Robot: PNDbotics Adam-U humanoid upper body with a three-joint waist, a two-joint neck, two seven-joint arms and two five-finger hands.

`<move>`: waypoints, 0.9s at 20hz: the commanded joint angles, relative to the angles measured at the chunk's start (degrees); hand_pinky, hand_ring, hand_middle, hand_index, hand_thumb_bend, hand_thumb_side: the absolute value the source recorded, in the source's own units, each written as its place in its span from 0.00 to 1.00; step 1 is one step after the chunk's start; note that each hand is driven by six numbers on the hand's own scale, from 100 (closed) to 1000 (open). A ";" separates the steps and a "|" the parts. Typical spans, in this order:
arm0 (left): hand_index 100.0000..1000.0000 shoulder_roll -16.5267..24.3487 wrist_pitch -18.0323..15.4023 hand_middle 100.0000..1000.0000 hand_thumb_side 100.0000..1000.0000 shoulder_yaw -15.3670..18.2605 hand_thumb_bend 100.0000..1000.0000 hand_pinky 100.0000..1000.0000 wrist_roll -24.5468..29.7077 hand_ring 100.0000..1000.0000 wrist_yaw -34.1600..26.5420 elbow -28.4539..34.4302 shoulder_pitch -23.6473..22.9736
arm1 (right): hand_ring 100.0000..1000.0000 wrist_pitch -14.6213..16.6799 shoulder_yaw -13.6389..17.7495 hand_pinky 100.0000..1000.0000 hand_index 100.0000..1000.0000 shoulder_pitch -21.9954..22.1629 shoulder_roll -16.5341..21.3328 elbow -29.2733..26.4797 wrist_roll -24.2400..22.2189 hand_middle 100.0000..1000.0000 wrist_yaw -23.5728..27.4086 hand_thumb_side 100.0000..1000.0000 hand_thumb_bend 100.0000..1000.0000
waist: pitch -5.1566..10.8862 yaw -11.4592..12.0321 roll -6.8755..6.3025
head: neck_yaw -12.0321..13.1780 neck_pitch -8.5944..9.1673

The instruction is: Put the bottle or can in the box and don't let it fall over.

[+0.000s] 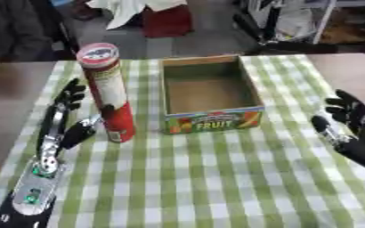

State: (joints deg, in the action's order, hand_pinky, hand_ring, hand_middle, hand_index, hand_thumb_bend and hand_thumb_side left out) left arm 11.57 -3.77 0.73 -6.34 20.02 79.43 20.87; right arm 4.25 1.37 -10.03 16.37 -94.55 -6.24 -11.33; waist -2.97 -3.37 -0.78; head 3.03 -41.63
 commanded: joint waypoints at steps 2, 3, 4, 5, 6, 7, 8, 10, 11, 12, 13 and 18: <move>0.99 0.74 -0.90 0.81 0.60 -0.59 0.70 0.85 -2.07 0.84 -0.57 -1.98 1.98 | 0.86 0.18 0.27 0.90 1.00 -0.55 0.53 -0.41 -0.10 0.83 0.29 0.49 0.38 | 0.34 -0.13 0.14 | 0.23 0.75; 0.99 0.75 -1.06 0.81 0.60 -0.63 0.70 0.85 -2.24 0.84 -0.57 -2.21 2.05 | 0.86 0.19 0.27 0.90 1.00 -0.55 0.53 -0.40 -0.10 0.83 0.29 0.49 0.38 | 0.34 -0.13 0.14 | 0.23 0.75; 0.98 0.73 -1.15 0.82 0.60 -0.63 0.69 0.85 -2.39 0.83 -0.58 -2.38 2.16 | 0.86 0.19 0.25 0.90 1.00 -0.53 0.50 -0.39 -0.12 0.84 0.30 0.49 0.38 | 0.39 -0.21 0.19 | 0.25 0.74; 0.98 0.66 -0.98 0.81 0.60 -0.58 0.69 0.85 -2.68 0.83 -0.57 -2.88 2.89 | 0.86 0.21 0.15 0.90 1.00 -0.49 0.37 -0.32 -0.25 0.84 0.36 0.49 0.38 | 0.50 -0.49 0.32 | 0.37 0.72; 0.98 0.62 -0.75 0.81 0.60 -0.57 0.69 0.84 -2.90 0.83 -0.58 -3.72 4.03 | 0.86 0.25 0.11 0.90 1.00 -0.50 0.29 -0.27 -0.35 0.84 0.41 0.49 0.37 | 0.49 -0.63 0.39 | 0.43 0.77; 0.98 0.59 -0.69 0.81 0.60 -0.67 0.69 0.84 -2.83 0.83 -0.64 -4.78 5.42 | 0.86 0.28 0.11 0.90 1.00 -0.54 0.24 -0.23 -0.43 0.84 0.46 0.49 0.37 | 0.45 -0.72 0.45 | 0.46 0.86; 0.97 0.59 -0.79 0.81 0.61 -0.75 0.68 0.84 -2.61 0.82 -0.72 -5.86 6.68 | 0.86 0.30 0.14 0.90 1.00 -0.58 0.22 -0.20 -0.47 0.84 0.49 0.49 0.37 | 0.39 -0.75 0.48 | 0.46 0.94; 0.97 0.64 -1.51 0.81 0.61 -0.99 0.68 0.84 -1.85 0.82 -0.81 -7.41 8.32 | 0.86 0.35 0.14 0.90 1.00 -0.64 0.20 -0.16 -0.57 0.84 0.55 0.49 0.37 | 0.31 -0.81 0.53 | 0.52 1.04; 0.97 0.63 -1.88 0.81 0.61 -1.05 0.68 0.84 -1.52 0.82 -0.80 -7.99 8.93 | 0.86 0.36 0.12 0.90 1.00 -0.66 0.18 -0.14 -0.63 0.84 0.57 0.49 0.37 | 0.28 -0.86 0.55 | 0.57 1.05; 0.97 0.60 -2.16 0.81 0.61 -1.11 0.68 0.84 -1.22 0.82 -0.76 -8.52 9.46 | 0.86 0.39 0.10 0.90 1.00 -0.68 0.15 -0.12 -0.69 0.84 0.59 0.49 0.37 | 0.26 -0.90 0.56 | 0.61 1.05; 0.97 0.56 -2.37 0.81 0.61 -1.17 0.68 0.84 -0.85 0.82 -0.70 -9.01 9.92 | 0.86 0.41 0.09 0.90 1.00 -0.71 0.12 -0.10 -0.75 0.84 0.62 0.49 0.37 | 0.25 -0.96 0.58 | 0.64 1.07; 0.94 0.53 -2.91 0.75 0.58 -1.47 0.59 0.84 2.09 0.81 -0.60 -11.03 11.28 | 0.86 0.51 0.06 0.90 1.00 -0.75 0.06 -0.01 -1.03 0.84 0.69 0.50 0.36 | 0.20 -1.31 0.57 | 0.72 1.13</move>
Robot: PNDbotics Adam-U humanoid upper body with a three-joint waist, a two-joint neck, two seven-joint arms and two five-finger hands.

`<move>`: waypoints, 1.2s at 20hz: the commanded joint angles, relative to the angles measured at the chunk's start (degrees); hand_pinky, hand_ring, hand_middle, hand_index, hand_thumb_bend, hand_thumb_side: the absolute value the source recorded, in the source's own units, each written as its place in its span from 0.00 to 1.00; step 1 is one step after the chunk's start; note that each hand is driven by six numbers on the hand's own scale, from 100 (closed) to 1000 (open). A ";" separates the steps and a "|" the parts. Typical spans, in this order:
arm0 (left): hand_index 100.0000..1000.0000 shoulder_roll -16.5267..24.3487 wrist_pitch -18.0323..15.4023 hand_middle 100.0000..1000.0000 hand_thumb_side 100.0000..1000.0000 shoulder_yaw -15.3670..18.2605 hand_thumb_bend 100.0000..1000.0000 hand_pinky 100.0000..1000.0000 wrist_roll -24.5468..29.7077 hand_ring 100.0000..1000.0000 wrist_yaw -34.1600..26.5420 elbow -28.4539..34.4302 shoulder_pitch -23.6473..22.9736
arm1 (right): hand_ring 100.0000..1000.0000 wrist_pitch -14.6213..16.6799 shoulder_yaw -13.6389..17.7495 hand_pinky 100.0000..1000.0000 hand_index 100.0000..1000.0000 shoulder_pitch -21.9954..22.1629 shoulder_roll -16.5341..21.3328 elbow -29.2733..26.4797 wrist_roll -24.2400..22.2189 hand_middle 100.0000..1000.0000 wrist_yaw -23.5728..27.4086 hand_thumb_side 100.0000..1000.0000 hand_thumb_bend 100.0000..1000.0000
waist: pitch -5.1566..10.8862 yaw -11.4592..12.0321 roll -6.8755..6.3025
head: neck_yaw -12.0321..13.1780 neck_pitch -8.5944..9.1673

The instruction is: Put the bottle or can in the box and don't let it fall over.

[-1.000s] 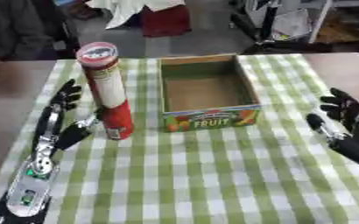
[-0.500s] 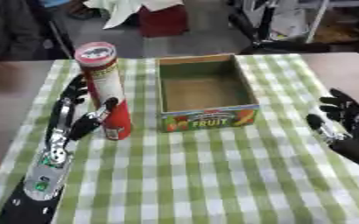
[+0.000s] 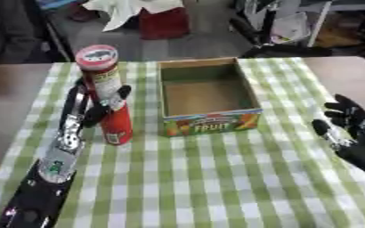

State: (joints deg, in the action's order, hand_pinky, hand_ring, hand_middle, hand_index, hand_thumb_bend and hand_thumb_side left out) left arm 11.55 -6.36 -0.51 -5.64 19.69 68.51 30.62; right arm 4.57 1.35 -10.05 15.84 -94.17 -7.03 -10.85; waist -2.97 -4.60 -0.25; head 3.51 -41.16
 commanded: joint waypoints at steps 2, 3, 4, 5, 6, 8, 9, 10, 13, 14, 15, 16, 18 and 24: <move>0.94 0.57 -0.52 0.75 0.56 -0.25 0.55 0.85 2.83 0.81 -0.52 -0.60 1.74 | 0.86 0.20 0.12 0.90 1.00 -0.71 0.57 -0.35 -0.31 0.84 0.23 0.50 0.36 | 0.20 -0.21 0.01 | 0.20 0.68; 0.93 0.58 -0.73 0.74 0.54 -0.33 0.52 0.85 3.62 0.81 -0.60 -0.74 1.79 | 0.86 0.20 0.13 0.90 1.00 -0.71 0.57 -0.32 -0.33 0.84 0.25 0.50 0.36 | 0.20 -0.26 -0.02 | 0.22 0.71; 0.93 0.58 -0.99 0.74 0.54 -0.33 0.51 0.85 4.47 0.81 -0.73 -0.82 1.80 | 0.86 0.20 0.14 0.90 1.00 -0.71 0.56 -0.30 -0.35 0.84 0.27 0.50 0.35 | 0.20 -0.27 -0.04 | 0.22 0.73; 0.91 0.55 -1.25 0.72 0.50 -0.22 0.45 0.85 5.27 0.80 -0.95 -0.84 1.80 | 0.86 0.21 0.14 0.90 1.00 -0.70 0.55 -0.28 -0.38 0.84 0.30 0.50 0.35 | 0.20 -0.27 -0.08 | 0.19 0.74; 0.90 0.54 -1.47 0.71 0.49 -0.07 0.43 0.85 5.91 0.80 -1.23 -0.86 1.79 | 0.86 0.22 0.14 0.90 1.00 -0.70 0.54 -0.26 -0.41 0.84 0.32 0.50 0.35 | 0.20 -0.26 -0.10 | 0.17 0.75; 0.87 0.55 -1.78 0.66 0.46 0.17 0.39 0.84 6.56 0.78 -1.95 -1.00 1.72 | 0.86 0.25 0.15 0.90 1.00 -0.70 0.53 -0.24 -0.49 0.84 0.36 0.50 0.35 | 0.21 -0.25 -0.12 | 0.14 0.78; 0.81 0.50 -1.89 0.58 0.41 0.25 0.32 0.83 6.57 0.71 -2.38 -1.10 1.66 | 0.86 0.25 0.18 0.90 1.00 -0.68 0.53 -0.22 -0.51 0.84 0.36 0.50 0.35 | 0.21 -0.24 -0.11 | 0.11 0.78; 0.76 0.46 -1.97 0.52 0.39 0.28 0.29 0.85 6.41 0.66 -2.83 -1.23 1.60 | 0.86 0.25 0.21 0.90 1.00 -0.66 0.54 -0.20 -0.53 0.84 0.36 0.50 0.35 | 0.22 -0.23 -0.10 | 0.07 0.78; 0.66 0.39 -1.96 0.41 0.36 0.35 0.28 0.92 4.84 0.52 -3.83 -1.51 1.50 | 0.86 0.27 0.28 0.91 1.00 -0.65 0.52 -0.15 -0.57 0.83 0.36 0.50 0.35 | 0.24 -0.21 -0.02 | 0.07 0.73; 0.66 0.37 -1.87 0.41 0.36 0.36 0.28 0.93 4.16 0.51 -4.04 -1.59 1.48 | 0.86 0.27 0.30 0.91 1.00 -0.65 0.52 -0.13 -0.58 0.83 0.36 0.50 0.35 | 0.24 -0.20 0.00 | 0.08 0.72; 0.59 0.35 -1.74 0.34 0.36 0.38 0.30 1.00 3.44 0.45 -4.23 -1.68 1.43 | 0.86 0.27 0.31 0.91 1.00 -0.64 0.52 -0.11 -0.60 0.83 0.37 0.50 0.35 | 0.24 -0.17 0.02 | 0.08 0.72; 0.58 0.35 -1.58 0.33 0.36 0.33 0.30 1.00 2.74 0.44 -4.36 -1.79 1.38 | 0.86 0.28 0.32 0.91 1.00 -0.64 0.52 -0.10 -0.62 0.83 0.38 0.50 0.35 | 0.25 -0.15 0.03 | 0.09 0.73; 0.52 0.30 -1.21 0.27 0.37 0.29 0.34 1.00 1.40 0.38 -4.61 -2.00 1.24 | 0.86 0.28 0.35 0.91 1.00 -0.64 0.51 -0.06 -0.66 0.83 0.40 0.50 0.35 | 0.26 -0.10 0.05 | 0.04 0.73; 0.49 0.16 -1.13 0.26 0.38 0.02 0.36 1.00 -1.02 0.34 -5.91 -2.04 0.96 | 0.86 0.30 0.39 0.91 1.00 -0.66 0.53 -0.01 -0.69 0.83 0.45 0.50 0.35 | 0.26 0.02 0.10 | -0.02 0.73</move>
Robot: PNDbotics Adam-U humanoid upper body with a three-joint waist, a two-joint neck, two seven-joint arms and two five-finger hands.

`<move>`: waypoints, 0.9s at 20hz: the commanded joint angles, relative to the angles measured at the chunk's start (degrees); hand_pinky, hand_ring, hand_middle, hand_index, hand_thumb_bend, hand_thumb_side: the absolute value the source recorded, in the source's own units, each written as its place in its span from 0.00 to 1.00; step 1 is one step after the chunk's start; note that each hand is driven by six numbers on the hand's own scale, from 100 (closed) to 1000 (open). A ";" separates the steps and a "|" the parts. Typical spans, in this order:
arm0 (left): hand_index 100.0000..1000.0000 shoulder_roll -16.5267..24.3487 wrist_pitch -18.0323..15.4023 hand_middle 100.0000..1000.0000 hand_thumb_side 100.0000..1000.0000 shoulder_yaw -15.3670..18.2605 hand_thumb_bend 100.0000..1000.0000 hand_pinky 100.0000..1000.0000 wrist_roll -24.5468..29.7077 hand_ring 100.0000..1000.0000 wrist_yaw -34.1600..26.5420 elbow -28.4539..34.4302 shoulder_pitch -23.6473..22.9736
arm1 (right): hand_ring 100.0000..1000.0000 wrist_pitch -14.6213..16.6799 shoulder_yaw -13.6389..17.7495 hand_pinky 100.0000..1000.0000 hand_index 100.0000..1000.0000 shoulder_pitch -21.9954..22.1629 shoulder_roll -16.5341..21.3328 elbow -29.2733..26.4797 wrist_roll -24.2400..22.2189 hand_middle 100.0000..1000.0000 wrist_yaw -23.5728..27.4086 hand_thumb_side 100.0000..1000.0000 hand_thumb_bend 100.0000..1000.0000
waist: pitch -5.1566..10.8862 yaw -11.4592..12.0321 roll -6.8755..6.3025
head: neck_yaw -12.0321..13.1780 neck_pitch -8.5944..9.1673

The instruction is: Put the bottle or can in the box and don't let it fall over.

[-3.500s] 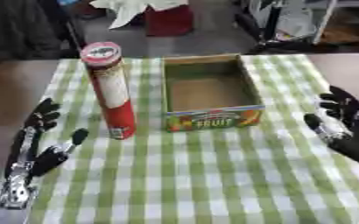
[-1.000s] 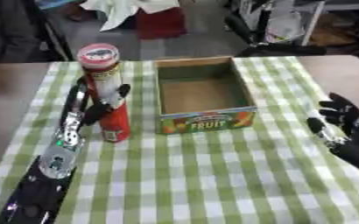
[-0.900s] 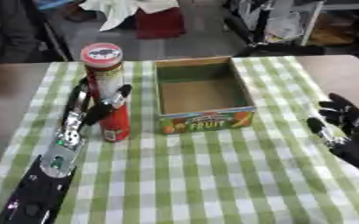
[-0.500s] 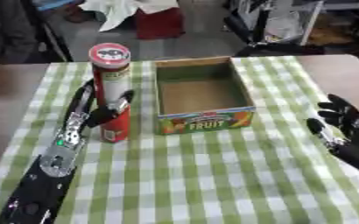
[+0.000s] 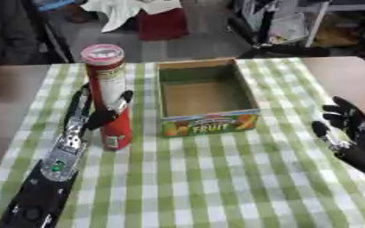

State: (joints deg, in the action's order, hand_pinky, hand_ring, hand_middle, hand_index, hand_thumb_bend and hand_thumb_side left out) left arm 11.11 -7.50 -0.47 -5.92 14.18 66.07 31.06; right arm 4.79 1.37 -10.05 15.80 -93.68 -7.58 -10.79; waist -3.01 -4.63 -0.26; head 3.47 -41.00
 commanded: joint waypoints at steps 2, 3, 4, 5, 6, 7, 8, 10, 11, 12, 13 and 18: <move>0.49 0.62 -0.01 0.26 0.38 -0.08 0.36 1.00 -0.85 0.34 -0.51 0.38 0.52 | 0.86 0.09 0.37 0.91 1.00 -0.67 0.57 -0.49 -0.13 0.83 0.40 0.50 0.35 | 0.30 0.05 0.11 | 0.02 0.56; 0.48 0.54 -0.07 0.26 0.40 -0.02 0.39 1.00 -0.92 0.33 -0.57 0.44 0.59 | 0.86 0.08 0.37 0.91 1.00 -0.66 0.56 -0.48 -0.14 0.83 0.40 0.50 0.35 | 0.32 0.08 0.14 | 0.01 0.54; 0.48 0.09 -0.50 0.26 0.41 0.51 0.40 1.00 -1.34 0.33 -1.02 1.15 1.00 | 0.86 0.08 0.39 0.91 1.00 -0.66 0.57 -0.46 -0.15 0.83 0.40 0.50 0.35 | 0.33 0.19 0.21 | -0.03 0.52; 0.49 -0.18 -0.91 0.26 0.41 0.82 0.41 1.00 -1.71 0.34 -1.77 2.25 1.00 | 0.86 0.09 0.41 0.91 1.00 -0.68 0.58 -0.44 -0.16 0.83 0.40 0.50 0.35 | 0.32 0.25 0.24 | -0.02 0.53; 0.49 -0.34 -1.16 0.26 0.41 1.04 0.41 1.00 -2.03 0.34 -2.60 3.50 1.07 | 0.86 0.10 0.42 0.92 1.00 -0.70 0.57 -0.44 -0.18 0.83 0.40 0.50 0.35 | 0.32 0.28 0.25 | 0.03 0.55; 0.49 -0.35 -1.21 0.26 0.41 1.10 0.41 1.00 -2.20 0.34 -3.47 4.66 1.06 | 0.86 0.11 0.43 0.92 1.00 -0.72 0.56 -0.43 -0.19 0.83 0.40 0.50 0.35 | 0.32 0.28 0.25 | 0.05 0.58; 0.48 -0.44 -1.31 0.27 0.41 1.21 0.41 1.00 -2.43 0.34 -4.36 5.96 1.27 | 0.86 0.11 0.43 0.92 1.00 -0.71 0.56 -0.42 -0.21 0.83 0.40 0.50 0.35 | 0.33 0.28 0.26 | 0.01 0.60; 0.49 -0.48 -1.28 0.27 0.41 1.45 0.41 1.00 -2.87 0.34 -6.20 8.37 2.08 | 0.86 0.12 0.43 0.92 1.00 -0.69 0.58 -0.39 -0.25 0.83 0.38 0.50 0.35 | 0.37 0.28 0.29 | 0.02 0.55; 0.48 -0.46 -1.20 0.26 0.41 1.59 0.41 1.00 -3.10 0.33 -7.14 9.48 2.80 | 0.86 0.12 0.43 0.92 1.00 -0.69 0.57 -0.37 -0.27 0.83 0.42 0.49 0.35 | 0.40 0.26 0.31 | 0.09 0.53; 0.48 -0.41 -1.04 0.26 0.41 1.64 0.41 1.00 -3.27 0.33 -8.12 10.33 3.72 | 0.86 0.12 0.42 0.92 1.00 -0.68 0.54 -0.34 -0.29 0.83 0.49 0.49 0.35 | 0.44 0.24 0.32 | 0.17 0.58; 0.48 -0.36 -0.87 0.26 0.41 1.57 0.41 1.00 -3.30 0.33 -9.08 10.85 4.54 | 0.86 0.12 0.39 0.92 1.00 -0.68 0.51 -0.32 -0.32 0.83 0.55 0.49 0.35 | 0.47 0.19 0.34 | 0.24 0.66; 0.48 -1.17 -0.57 0.26 0.42 -0.41 0.40 1.00 -1.68 0.32 -11.55 9.04 10.30 | 0.86 0.24 -0.25 0.92 1.00 -0.94 0.08 -0.27 -0.94 0.83 0.83 0.50 0.35 | 0.46 -0.90 0.66 | 1.15 1.06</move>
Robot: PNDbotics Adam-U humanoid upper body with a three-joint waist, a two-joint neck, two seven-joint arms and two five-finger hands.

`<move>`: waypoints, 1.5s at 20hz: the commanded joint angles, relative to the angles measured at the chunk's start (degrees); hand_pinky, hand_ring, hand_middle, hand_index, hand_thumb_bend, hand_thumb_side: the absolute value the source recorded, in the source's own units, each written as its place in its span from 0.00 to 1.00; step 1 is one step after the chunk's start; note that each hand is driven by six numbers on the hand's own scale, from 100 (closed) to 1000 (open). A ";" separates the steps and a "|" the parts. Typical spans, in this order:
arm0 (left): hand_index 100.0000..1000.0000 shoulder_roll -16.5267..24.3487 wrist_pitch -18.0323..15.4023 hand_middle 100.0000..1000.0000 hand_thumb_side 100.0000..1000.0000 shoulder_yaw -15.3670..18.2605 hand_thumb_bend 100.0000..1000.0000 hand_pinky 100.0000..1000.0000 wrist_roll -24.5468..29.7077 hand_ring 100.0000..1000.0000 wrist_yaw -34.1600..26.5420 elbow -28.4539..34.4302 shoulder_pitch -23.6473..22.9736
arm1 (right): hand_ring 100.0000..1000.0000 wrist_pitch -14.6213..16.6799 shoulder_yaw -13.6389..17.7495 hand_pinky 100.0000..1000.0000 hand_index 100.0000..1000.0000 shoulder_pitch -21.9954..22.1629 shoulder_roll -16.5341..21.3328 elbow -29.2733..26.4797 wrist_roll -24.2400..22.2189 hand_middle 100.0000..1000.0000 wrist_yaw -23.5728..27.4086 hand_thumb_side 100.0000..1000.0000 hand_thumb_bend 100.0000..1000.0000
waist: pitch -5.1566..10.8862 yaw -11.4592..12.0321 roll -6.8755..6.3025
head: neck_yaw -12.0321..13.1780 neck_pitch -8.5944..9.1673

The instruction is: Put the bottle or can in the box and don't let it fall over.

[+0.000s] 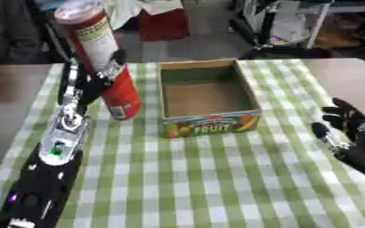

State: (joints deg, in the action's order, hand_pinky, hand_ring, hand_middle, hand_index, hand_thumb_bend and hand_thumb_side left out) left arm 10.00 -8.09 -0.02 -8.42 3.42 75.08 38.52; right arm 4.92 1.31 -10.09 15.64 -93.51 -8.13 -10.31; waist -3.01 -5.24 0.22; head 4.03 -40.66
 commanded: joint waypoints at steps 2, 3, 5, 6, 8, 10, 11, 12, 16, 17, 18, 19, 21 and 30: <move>0.48 -0.98 0.19 0.26 0.42 -2.11 0.40 1.00 1.90 0.32 -0.35 -2.46 5.32 | 0.86 0.20 -0.59 0.92 1.00 -1.16 -0.02 -0.45 -0.79 0.83 0.49 0.50 0.35 | 0.35 -1.20 0.39 | 1.25 0.98; 0.48 -1.55 0.39 0.26 0.43 -2.82 0.41 1.00 2.62 0.33 0.12 -3.92 6.52 | 0.86 0.25 -0.80 0.92 1.00 -1.32 -0.16 -0.46 -1.00 0.83 0.60 0.50 0.35 | 0.25 -1.71 0.47 | 1.57 1.16; 0.48 -2.83 0.59 0.27 0.43 -3.92 0.41 1.00 3.81 0.33 1.17 -6.86 8.29 | 0.86 0.33 -1.17 0.92 1.00 -1.57 -0.34 -0.42 -1.42 0.83 0.84 0.50 0.35 | 0.03 -2.61 0.57 | 2.11 1.44; 0.48 -3.56 0.66 0.27 0.43 -4.39 0.42 1.00 4.30 0.33 1.80 -8.29 8.98 | 0.86 0.38 -1.36 0.92 1.00 -1.72 -0.45 -0.42 -1.63 0.83 0.94 0.50 0.35 | -0.13 -3.14 0.61 | 2.41 1.61; 0.49 -4.76 0.41 0.27 0.44 -4.92 0.43 1.00 4.86 0.33 3.33 -11.22 10.05 | 0.86 0.47 -1.64 0.92 1.00 -1.97 -0.64 -0.42 -2.01 0.83 1.12 0.50 0.35 | -0.42 -4.05 0.66 | 2.81 1.86; 0.49 -5.69 -0.25 0.26 0.44 -4.95 0.44 1.00 4.43 0.33 5.02 -14.14 10.81 | 0.86 0.56 -1.81 0.92 1.00 -2.14 -0.77 -0.44 -2.27 0.83 1.27 0.50 0.35 | -0.68 -4.84 0.66 | 3.10 2.07; 0.49 -6.11 -0.77 0.27 0.45 -4.72 0.44 1.00 3.80 0.33 5.75 -15.56 11.15 | 0.86 0.59 -1.85 0.93 1.00 -2.17 -0.80 -0.43 -2.35 0.83 1.33 0.48 0.32 | -0.78 -5.11 0.67 | 3.15 2.17; 0.49 -6.40 -1.45 0.26 0.45 -4.32 0.45 1.00 3.06 0.33 6.30 -16.95 11.47 | 0.86 0.61 -1.88 0.93 1.00 -2.18 -0.82 -0.42 -2.42 0.83 1.38 0.50 0.35 | -0.89 -5.33 0.65 | 3.20 2.28; 0.52 -6.72 -4.65 0.29 0.46 -2.31 0.50 1.00 -0.47 0.37 8.48 -21.12 12.31 | 0.86 0.75 -1.88 0.93 1.00 -2.17 -0.89 -0.40 -2.59 0.83 1.56 0.50 0.34 | -1.14 -5.95 0.56 | 3.27 2.51; 0.55 -6.70 -5.22 0.32 0.47 -2.01 0.53 1.00 -1.41 0.39 8.72 -21.62 12.36 | 0.86 0.76 -1.83 0.93 1.00 -2.14 -0.88 -0.39 -2.59 0.83 1.59 0.50 0.34 | -1.16 -6.00 0.54 | 3.23 2.55; 0.61 -6.62 -5.64 0.37 0.49 -1.96 0.58 1.00 -2.35 0.44 9.00 -21.95 12.35 | 0.86 0.77 -1.79 0.93 1.00 -2.09 -0.87 -0.37 -2.58 0.83 1.61 0.50 0.34 | -1.16 -6.00 0.49 | 3.21 2.59; 0.67 -6.55 -5.91 0.43 0.52 -2.12 0.62 1.00 -3.30 0.49 9.40 -22.19 12.31 | 0.86 0.78 -1.75 0.93 1.00 -2.07 -0.85 -0.36 -2.57 0.83 1.63 0.50 0.34 | -1.16 -5.97 0.44 | 3.21 2.64; 0.74 -6.27 -6.01 0.51 0.56 -2.81 0.69 1.00 -5.23 0.57 10.81 -22.52 12.19 | 0.86 0.80 -1.72 0.93 1.00 -2.06 -0.82 -0.35 -2.58 0.83 1.67 0.50 0.34 | -1.14 -5.88 0.36 | 3.14 2.69; 1.00 -6.07 -5.67 0.92 0.88 -4.34 1.00 1.00 -13.36 0.95 17.77 -21.71 12.27 | 0.86 0.86 -1.58 0.93 1.00 -1.96 -0.79 -0.23 -2.63 0.83 1.71 0.50 0.33 | -1.13 -5.52 0.52 | 3.27 2.77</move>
State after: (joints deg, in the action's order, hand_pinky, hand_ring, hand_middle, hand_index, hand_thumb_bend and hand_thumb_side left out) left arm 3.08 -13.62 -4.07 -20.66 20.34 52.06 49.51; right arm 5.70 -0.72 -11.54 14.29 -93.17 -10.72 -8.87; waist -4.69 -10.81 0.49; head 7.20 -38.62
